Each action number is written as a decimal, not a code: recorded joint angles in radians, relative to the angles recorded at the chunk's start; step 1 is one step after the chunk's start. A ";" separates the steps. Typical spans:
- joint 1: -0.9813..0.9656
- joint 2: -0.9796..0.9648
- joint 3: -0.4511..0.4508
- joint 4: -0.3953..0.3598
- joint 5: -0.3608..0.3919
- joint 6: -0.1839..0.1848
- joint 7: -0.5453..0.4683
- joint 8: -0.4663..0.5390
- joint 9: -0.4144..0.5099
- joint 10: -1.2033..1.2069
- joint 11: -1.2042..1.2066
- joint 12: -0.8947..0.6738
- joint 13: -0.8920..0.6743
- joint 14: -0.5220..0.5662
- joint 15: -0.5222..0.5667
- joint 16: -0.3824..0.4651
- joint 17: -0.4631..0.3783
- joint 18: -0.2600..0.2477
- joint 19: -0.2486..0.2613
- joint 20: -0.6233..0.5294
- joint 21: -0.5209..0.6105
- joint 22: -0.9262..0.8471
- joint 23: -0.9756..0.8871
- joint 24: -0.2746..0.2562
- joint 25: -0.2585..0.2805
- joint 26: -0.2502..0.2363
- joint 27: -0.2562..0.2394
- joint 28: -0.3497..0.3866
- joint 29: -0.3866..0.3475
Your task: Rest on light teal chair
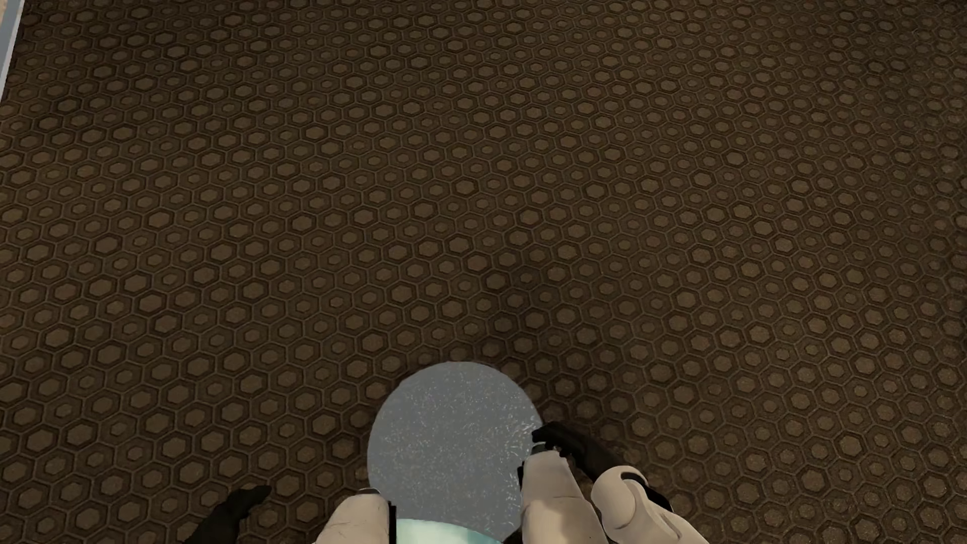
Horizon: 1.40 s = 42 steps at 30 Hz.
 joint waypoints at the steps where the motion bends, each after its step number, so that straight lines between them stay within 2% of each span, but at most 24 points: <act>1: -0.059 -0.012 0.006 0.007 -0.031 0.008 0.019 -0.028 0.009 0.077 0.059 0.004 0.008 -0.010 -0.011 -0.023 -0.023 0.026 0.010 0.011 0.008 0.006 0.022 -0.040 -0.006 0.006 0.012 0.055 -0.039; 3: -0.191 -0.026 0.026 0.025 -0.081 0.009 -0.012 -0.079 0.055 0.253 0.124 -0.011 -0.025 -0.046 -0.004 -0.021 -0.054 0.059 0.011 0.039 -0.030 0.000 0.077 -0.054 -0.015 0.001 0.030 0.055 -0.034; 4: -0.258 -0.038 0.037 0.030 -0.113 -0.002 -0.035 -0.092 0.094 0.340 0.104 -0.032 -0.043 -0.081 -0.052 0.007 -0.070 0.045 0.048 0.035 -0.067 -0.008 0.086 -0.033 0.000 -0.002 0.045 0.028 -0.030; 5: -0.344 -0.114 0.043 0.047 -0.123 -0.010 -0.038 -0.091 0.118 0.443 0.151 -0.039 -0.052 -0.110 -0.098 0.019 -0.086 0.042 0.062 0.052 -0.090 -0.020 0.086 0.000 0.032 0.033 0.036 -0.026 -0.037; 6: -0.443 -0.245 0.045 0.074 -0.124 -0.018 -0.046 -0.081 0.141 0.563 0.277 -0.041 -0.067 -0.150 -0.114 0.055 -0.098 0.024 0.100 0.060 -0.100 -0.063 0.092 0.012 0.049 -0.040 0.036 -0.053 -0.060; 7: -0.531 -0.364 0.041 0.090 -0.141 -0.036 -0.049 -0.069 0.161 0.668 0.389 -0.036 -0.089 -0.164 -0.146 0.080 -0.113 0.014 0.141 0.074 -0.113 -0.093 0.101 0.030 0.053 -0.055 0.054 -0.071 -0.032; 9: -0.666 -0.508 0.035 0.089 -0.183 -0.033 -0.079 -0.078 0.248 0.869 0.583 -0.078 -0.132 -0.226 -0.214 0.110 -0.151 -0.002 0.171 0.054 -0.132 -0.130 0.109 0.042 0.099 -0.050 0.058 -0.072 -0.073; 11: -0.738 -0.633 0.029 0.109 -0.175 -0.038 -0.101 -0.016 0.312 1.029 0.740 -0.105 -0.163 -0.282 -0.234 0.127 -0.171 -0.022 0.206 0.062 -0.109 -0.157 0.120 0.028 0.119 -0.038 0.061 -0.041 -0.130; 13: -0.797 -0.725 0.024 0.101 -0.163 -0.039 -0.117 0.025 0.354 1.147 0.870 -0.131 -0.177 -0.314 -0.238 0.143 -0.185 -0.028 0.211 0.050 -0.143 -0.168 0.099 0.038 0.114 -0.009 0.085 0.004 -0.058; 14: -0.813 -0.751 0.022 0.094 -0.161 -0.035 -0.137 0.051 0.370 1.204 0.923 -0.140 -0.164 -0.345 -0.241 0.153 -0.186 -0.049 0.222 0.004 -0.147 -0.176 0.076 -0.012 0.136 -0.024 0.068 0.031 -0.064; 15: -0.810 -0.748 0.017 0.104 -0.164 -0.033 -0.142 0.059 0.393 1.238 0.953 -0.162 -0.158 -0.348 -0.245 0.165 -0.181 -0.076 0.228 0.009 -0.155 -0.174 0.068 0.007 0.127 -0.001 0.065 0.058 -0.063; 16: -0.789 -0.737 0.014 0.114 -0.164 -0.034 -0.143 0.059 0.409 1.256 0.962 -0.184 -0.156 -0.365 -0.235 0.171 -0.163 -0.077 0.236 0.022 -0.153 -0.171 0.072 0.008 0.129 0.002 0.054 0.019 -0.061; 19: -0.731 -0.671 0.024 0.143 -0.184 -0.034 -0.131 0.038 0.422 1.282 0.974 -0.203 -0.101 -0.360 -0.219 0.153 -0.114 -0.083 0.266 0.020 -0.163 -0.152 0.088 -0.012 0.128 0.017 0.039 0.052 -0.101; 21: -0.690 -0.624 0.026 0.135 -0.200 -0.033 -0.134 0.029 0.408 1.303 0.996 -0.197 -0.064 -0.356 -0.235 0.148 -0.089 -0.070 0.273 -0.003 -0.196 -0.127 0.112 0.011 0.075 0.016 0.050 0.031 -0.037; 24: -0.629 -0.544 0.028 0.134 -0.226 -0.030 -0.131 0.012 0.391 1.320 1.002 -0.204 -0.031 -0.379 -0.272 0.109 -0.025 -0.052 0.286 -0.064 -0.180 -0.020 0.211 -0.018 0.066 0.026 0.070 0.042 -0.084; 25: -0.623 -0.530 0.034 0.136 -0.235 -0.028 -0.126 0.008 0.381 1.321 0.998 -0.222 -0.028 -0.385 -0.279 0.086 -0.008 -0.047 0.291 -0.083 -0.186 0.033 0.246 -0.027 0.091 0.018 0.019 0.032 -0.092; 26: -0.621 -0.524 0.034 0.137 -0.240 -0.024 -0.126 0.009 0.369 1.322 0.999 -0.226 -0.037 -0.390 -0.285 0.073 0.019 -0.048 0.293 -0.085 -0.211 0.056 0.284 -0.038 0.160 0.020 0.040 0.023 -0.111; 27: -0.610 -0.514 0.030 0.132 -0.251 -0.024 -0.119 0.012 0.365 1.318 1.002 -0.226 -0.034 -0.390 -0.281 0.063 0.031 -0.042 0.327 -0.085 -0.219 0.065 0.298 -0.044 0.182 0.021 0.054 0.023 -0.154; 30: -0.582 -0.477 0.034 0.124 -0.251 -0.019 -0.113 0.007 0.367 1.315 1.001 -0.221 -0.034 -0.376 -0.281 0.035 0.009 -0.047 0.315 -0.091 -0.208 0.094 0.300 -0.048 0.174 0.043 0.055 0.050 -0.169; 33: -0.559 -0.451 0.041 0.101 -0.241 -0.026 -0.121 0.008 0.367 1.313 1.000 -0.210 -0.022 -0.380 -0.278 0.024 0.000 -0.035 0.305 -0.094 -0.188 0.110 0.260 -0.033 0.088 0.027 0.068 0.043 -0.144; 34: -0.557 -0.439 0.042 0.093 -0.236 -0.032 -0.121 0.006 0.375 1.311 0.991 -0.211 -0.029 -0.377 -0.296 0.026 0.005 -0.042 0.262 -0.095 -0.188 0.111 0.265 -0.034 0.082 0.032 0.079 0.038 -0.147; 36: -0.555 -0.437 0.045 0.081 -0.227 -0.041 -0.124 0.005 0.385 1.299 0.994 -0.204 -0.031 -0.338 -0.296 0.031 0.009 -0.048 0.251 -0.095 -0.187 0.109 0.268 -0.038 0.088 0.033 0.083 0.042 -0.146; 37: -0.568 -0.446 0.042 0.078 -0.225 -0.044 -0.128 0.006 0.389 1.298 1.001 -0.202 -0.033 -0.333 -0.278 0.038 0.010 -0.061 0.275 -0.082 -0.185 0.105 0.266 -0.043 0.089 0.019 0.073 0.031 -0.130; 42: -0.602 -0.488 0.034 0.075 -0.226 -0.058 -0.119 0.010 0.412 1.281 1.004 -0.179 -0.045 -0.304 -0.279 0.058 0.001 -0.062 0.284 -0.048 -0.183 0.086 0.260 -0.041 0.084 -0.010 0.055 0.014 -0.113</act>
